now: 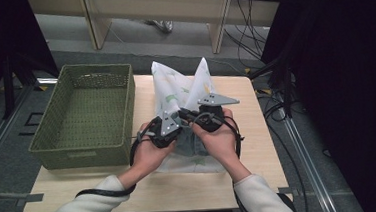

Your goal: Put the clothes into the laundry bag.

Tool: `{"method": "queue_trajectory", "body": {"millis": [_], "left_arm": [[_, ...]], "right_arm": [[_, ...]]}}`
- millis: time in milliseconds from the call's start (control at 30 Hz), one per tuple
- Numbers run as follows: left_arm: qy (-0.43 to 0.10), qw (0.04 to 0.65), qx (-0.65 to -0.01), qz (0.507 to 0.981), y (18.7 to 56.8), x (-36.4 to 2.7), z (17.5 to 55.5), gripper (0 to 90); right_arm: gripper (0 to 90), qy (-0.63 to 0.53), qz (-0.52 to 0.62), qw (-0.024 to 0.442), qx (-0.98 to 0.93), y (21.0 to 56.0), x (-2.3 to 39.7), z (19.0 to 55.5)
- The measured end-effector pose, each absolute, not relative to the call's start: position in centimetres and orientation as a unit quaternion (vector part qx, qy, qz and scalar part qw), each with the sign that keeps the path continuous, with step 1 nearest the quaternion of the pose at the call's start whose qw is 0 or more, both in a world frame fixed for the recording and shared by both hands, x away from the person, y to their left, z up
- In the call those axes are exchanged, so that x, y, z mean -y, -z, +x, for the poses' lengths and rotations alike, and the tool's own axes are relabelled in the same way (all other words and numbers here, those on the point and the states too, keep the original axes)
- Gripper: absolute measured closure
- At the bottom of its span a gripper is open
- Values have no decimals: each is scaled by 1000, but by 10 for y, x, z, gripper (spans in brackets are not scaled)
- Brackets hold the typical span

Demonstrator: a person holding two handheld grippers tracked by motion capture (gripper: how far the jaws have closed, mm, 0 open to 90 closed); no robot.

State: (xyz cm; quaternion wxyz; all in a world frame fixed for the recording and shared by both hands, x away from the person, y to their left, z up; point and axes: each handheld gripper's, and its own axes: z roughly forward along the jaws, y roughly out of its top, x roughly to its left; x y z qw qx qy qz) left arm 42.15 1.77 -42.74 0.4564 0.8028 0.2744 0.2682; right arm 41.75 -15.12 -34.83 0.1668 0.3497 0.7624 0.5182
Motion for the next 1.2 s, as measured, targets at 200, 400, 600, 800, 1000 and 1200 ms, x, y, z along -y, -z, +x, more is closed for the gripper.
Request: {"method": "queue_trajectory", "body": {"millis": [200,400,600,800,1000,1200], "left_arm": [[-288,475,-285,781,418,-25,422,818],[-304,489,-289,765,401,-37,421,819],[-321,500,-289,750,386,-47,418,819],[-328,500,-287,749,387,-43,419,818],[-320,479,-275,770,413,-24,429,813],[-331,460,-256,784,434,-14,435,809]], "right_arm": [[900,-520,353,165,-760,348,152,417],[900,-529,344,168,-757,343,150,414],[900,-539,337,172,-753,336,147,410],[900,-544,333,175,-750,334,146,408],[900,-541,353,168,-745,341,151,413],[900,-534,368,170,-742,344,157,418]]}}
